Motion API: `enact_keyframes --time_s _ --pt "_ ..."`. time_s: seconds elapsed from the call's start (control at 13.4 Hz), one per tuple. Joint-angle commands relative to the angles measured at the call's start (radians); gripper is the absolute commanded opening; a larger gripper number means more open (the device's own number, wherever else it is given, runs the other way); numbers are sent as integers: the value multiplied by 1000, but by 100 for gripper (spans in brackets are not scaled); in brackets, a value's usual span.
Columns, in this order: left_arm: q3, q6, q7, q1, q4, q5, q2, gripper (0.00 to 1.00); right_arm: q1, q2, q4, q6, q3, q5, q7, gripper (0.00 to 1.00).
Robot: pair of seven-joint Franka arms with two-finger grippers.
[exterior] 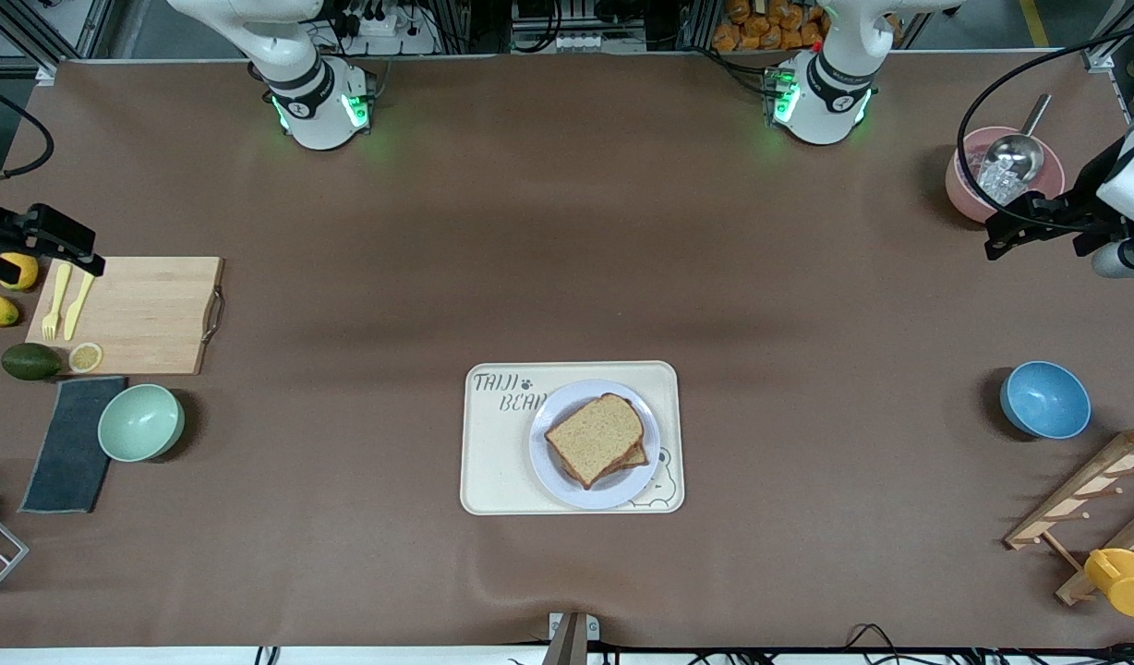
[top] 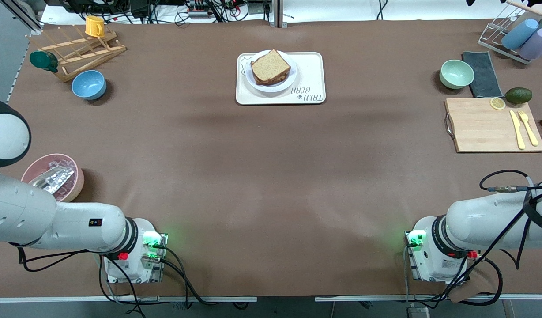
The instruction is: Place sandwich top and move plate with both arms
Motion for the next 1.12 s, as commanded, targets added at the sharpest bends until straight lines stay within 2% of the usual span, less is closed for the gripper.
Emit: enact_keyframes --time_s 0.0,1.05 --pt "-5 -1 -20 0 21 12 7 100 -22 -4 -2 -3 19 3 12 100" --pt "-4 -42 -15 9 21 12 -1 100 -17 -4 0 -4 19 3 12 100"
